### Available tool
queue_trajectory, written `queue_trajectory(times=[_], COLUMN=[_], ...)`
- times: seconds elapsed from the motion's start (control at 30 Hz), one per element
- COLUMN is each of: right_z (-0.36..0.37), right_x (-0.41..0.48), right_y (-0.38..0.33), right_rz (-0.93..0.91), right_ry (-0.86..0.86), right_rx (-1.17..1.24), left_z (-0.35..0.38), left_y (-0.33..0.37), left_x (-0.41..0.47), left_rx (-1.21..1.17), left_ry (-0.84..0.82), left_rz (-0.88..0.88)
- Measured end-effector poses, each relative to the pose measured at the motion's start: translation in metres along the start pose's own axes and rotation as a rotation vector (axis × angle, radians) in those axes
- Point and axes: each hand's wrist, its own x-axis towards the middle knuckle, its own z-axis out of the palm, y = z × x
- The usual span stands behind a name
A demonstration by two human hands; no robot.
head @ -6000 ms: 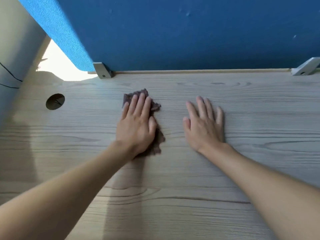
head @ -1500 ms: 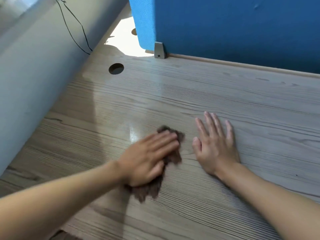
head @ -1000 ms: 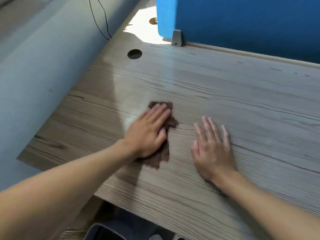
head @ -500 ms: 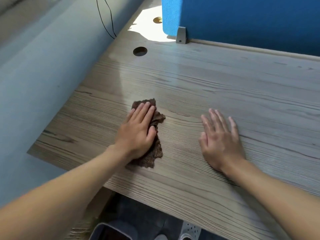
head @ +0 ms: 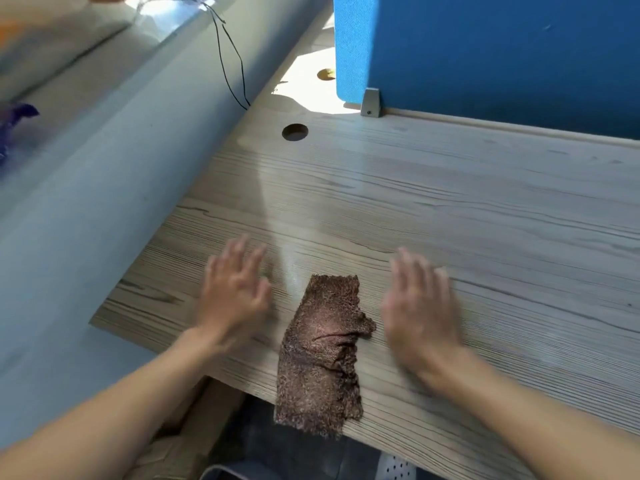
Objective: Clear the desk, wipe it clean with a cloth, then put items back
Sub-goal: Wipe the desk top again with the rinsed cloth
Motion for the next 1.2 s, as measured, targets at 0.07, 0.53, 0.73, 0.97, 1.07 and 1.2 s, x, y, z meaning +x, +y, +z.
queue_trajectory(times=[0.07,0.53,0.73,0.97,1.07,1.2], right_z=[0.005,0.034,0.041,0.042,0.053,0.043], right_x=[-0.021,0.029,0.014,0.094,0.053,0.069], right_y=[-0.058,-0.090,-0.112,-0.067,-0.129,-0.104], right_rz=[-0.108,0.016,-0.777,0.108,-0.284,-0.756], right_ry=[-0.007,-0.110,-0.168,-0.083,-0.025,-0.118], right_rx=[0.137,-0.033,-0.007,-0.092,-0.035,-0.001], left_z=[-0.002,0.008,0.005,0.004,0.005,0.006], left_y=[-0.028,-0.040,-0.045,-0.043,-0.042,-0.043], left_x=[0.014,0.017,0.014,0.017,0.018,0.017], left_rx=[0.087,0.032,-0.067,-0.049,-0.036,-0.052], left_ry=[-0.023,0.035,0.110,0.065,0.072,0.101], left_rz=[-0.138,-0.169,-0.171,-0.170,-0.173,-0.181])
